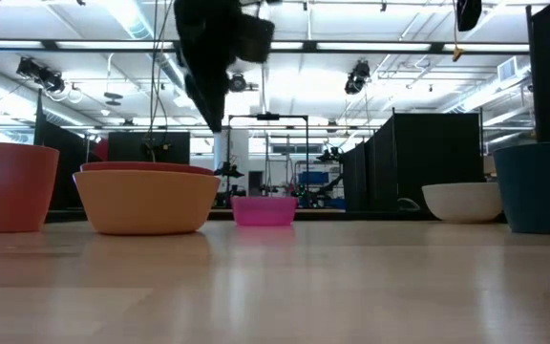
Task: Nest bowls inside each other
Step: Move the stacked bowls to the center of the table
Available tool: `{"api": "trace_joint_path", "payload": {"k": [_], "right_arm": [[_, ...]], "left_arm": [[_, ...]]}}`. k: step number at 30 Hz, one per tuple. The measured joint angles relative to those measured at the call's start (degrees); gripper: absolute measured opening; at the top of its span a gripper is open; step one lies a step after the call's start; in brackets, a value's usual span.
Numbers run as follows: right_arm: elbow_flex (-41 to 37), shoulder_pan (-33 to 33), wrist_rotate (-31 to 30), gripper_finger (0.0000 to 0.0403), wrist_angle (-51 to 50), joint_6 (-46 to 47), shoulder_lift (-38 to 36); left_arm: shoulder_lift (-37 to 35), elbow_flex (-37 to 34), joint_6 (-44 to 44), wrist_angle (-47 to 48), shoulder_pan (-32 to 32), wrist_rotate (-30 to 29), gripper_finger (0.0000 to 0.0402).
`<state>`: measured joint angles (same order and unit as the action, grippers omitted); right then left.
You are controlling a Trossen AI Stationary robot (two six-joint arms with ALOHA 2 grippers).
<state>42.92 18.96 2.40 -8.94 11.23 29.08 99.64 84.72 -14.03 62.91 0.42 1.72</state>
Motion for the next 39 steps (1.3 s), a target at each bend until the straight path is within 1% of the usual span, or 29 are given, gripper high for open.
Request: {"api": "trace_joint_path", "payload": {"k": [12, 18, 25, 39], "right_arm": [[0.0, 0.0, -1.0, 0.0, -1.3, -1.4, 0.4], [0.0, 0.0, -1.1, 0.0, -1.2, -1.1, 0.6], [0.0, 0.0, -1.1, 0.0, -1.2, -1.0, 0.7], [0.0, 0.0, -1.1, 0.0, -1.1, 0.2, 1.9]], "left_arm": [[-13.8, -17.2, -13.7, -7.5, 5.8, -2.1, 0.0264], [-13.7, -20.5, -13.4, -10.1, 6.1, -2.1, 0.0299], [-13.6, -26.0, -13.5, -16.0, 6.1, 1.1, 0.031], [-7.5, -30.1, -10.5, -23.2, 6.0, 2.5, 0.0165]]}}
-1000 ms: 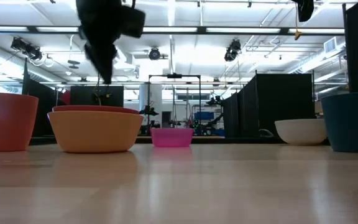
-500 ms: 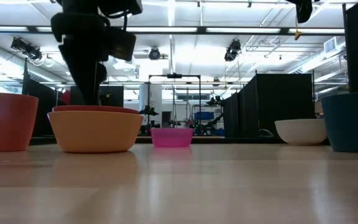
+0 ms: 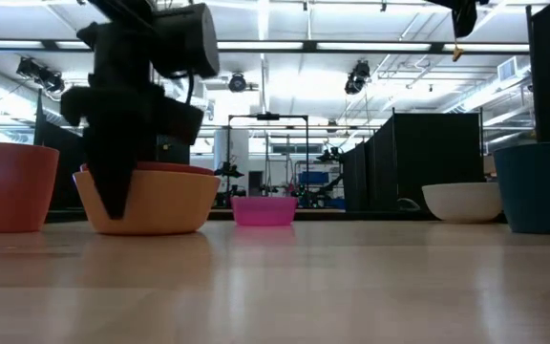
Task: Nest bowls inside each other
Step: Move the stacked bowls to the center of the table
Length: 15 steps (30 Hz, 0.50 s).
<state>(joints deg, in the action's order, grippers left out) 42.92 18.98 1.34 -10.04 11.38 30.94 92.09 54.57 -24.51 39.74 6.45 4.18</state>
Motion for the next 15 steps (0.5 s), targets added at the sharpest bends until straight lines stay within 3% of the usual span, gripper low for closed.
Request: {"api": "trace_joint_path", "payload": {"k": [3, 5, 7, 11, 15], "right_arm": [[0.0, 0.0, 0.0, 0.0, 0.0, 0.2, 0.3], [0.0, 0.0, 0.0, 0.0, 0.0, 0.4, 0.4], [0.0, 0.0, 0.0, 0.0, 0.0, 0.4, 0.7], [0.0, 0.0, 0.0, 0.0, 0.0, 0.4, 1.0], [0.0, 0.0, -0.4, 0.0, 0.0, 0.2, 1.3]], "left_arm": [[1.2, -0.7, 0.7, -1.6, 0.0, 0.1, 0.0126], [1.0, -0.2, 1.1, -2.9, 0.0, -1.8, 0.0057], [0.8, 1.4, 1.9, -1.5, 0.0, -3.6, 0.0021], [1.4, 5.9, 7.1, -1.3, -0.1, -6.0, 0.0005], [2.4, 12.2, 13.9, -1.8, -0.6, -4.4, 0.0002]]}}
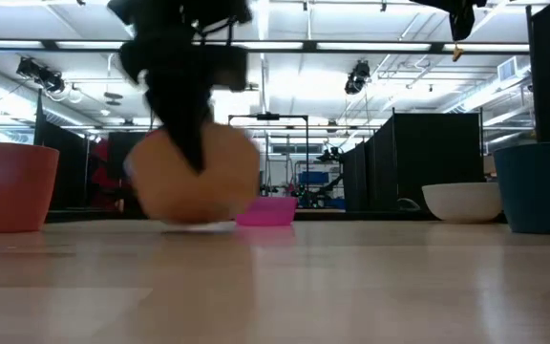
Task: Nest bowls inside each other
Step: Move the stacked bowls to the center of the table, then stack the green bowl on top of the orange bowl
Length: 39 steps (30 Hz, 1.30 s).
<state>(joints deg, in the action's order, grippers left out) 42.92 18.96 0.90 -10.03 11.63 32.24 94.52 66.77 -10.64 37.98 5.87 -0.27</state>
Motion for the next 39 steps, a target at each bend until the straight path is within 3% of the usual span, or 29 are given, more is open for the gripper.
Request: {"api": "trace_joint_path", "payload": {"k": [18, 22, 31, 39], "right_arm": [[0.0, 0.0, -0.7, 0.0, 0.0, 0.3, 1.2], [0.0, 0.0, -0.7, 0.0, 0.1, 0.3, 1.2], [0.0, 0.0, -0.6, 0.0, 0.2, 0.2, 1.2], [1.0, 0.0, 5.9, 0.0, -6.0, 2.3, -3.7]], "left_arm": [[24.2, 26.0, 14.3, 12.4, -0.3, 0.0, 0.0009], [24.0, 25.9, 13.2, 12.1, -0.4, 1.6, 0.0049], [23.3, 29.2, 13.0, 14.1, -0.4, 1.9, 0.0181], [23.0, 35.8, 15.9, 16.0, -1.4, 1.7, 0.0198]]}}
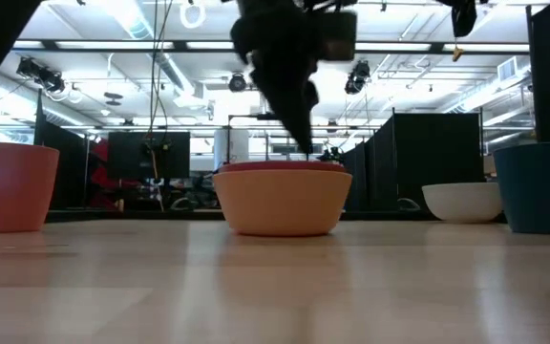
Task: Nest bowls inside each other
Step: Stack the green bowl on top of the orange bowl
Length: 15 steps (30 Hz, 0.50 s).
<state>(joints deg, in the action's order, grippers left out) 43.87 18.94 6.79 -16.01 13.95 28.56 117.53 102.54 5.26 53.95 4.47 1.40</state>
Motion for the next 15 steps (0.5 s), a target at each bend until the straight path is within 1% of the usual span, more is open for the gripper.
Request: {"api": "trace_joint_path", "payload": {"k": [8, 9, 12, 15], "right_arm": [[1.0, 0.0, 6.7, 0.0, -6.3, 2.2, -5.0], [1.5, 0.0, 7.2, 0.0, -8.7, 2.3, -5.4], [5.2, -0.1, 7.3, 0.0, -20.1, 1.0, -5.2], [8.6, -0.2, 7.3, 0.0, -26.5, -2.5, -4.1]], "left_arm": [[-0.3, 6.5, 2.9, 1.8, -1.1, -0.2, 0.0213], [-0.4, 7.1, 3.2, 1.9, -1.4, -0.2, 0.0213], [-2.6, 7.1, 2.7, 1.3, -3.3, 0.2, 0.0205], [-5.6, 7.1, 1.9, 0.4, -5.6, 0.8, 0.0198]]}}
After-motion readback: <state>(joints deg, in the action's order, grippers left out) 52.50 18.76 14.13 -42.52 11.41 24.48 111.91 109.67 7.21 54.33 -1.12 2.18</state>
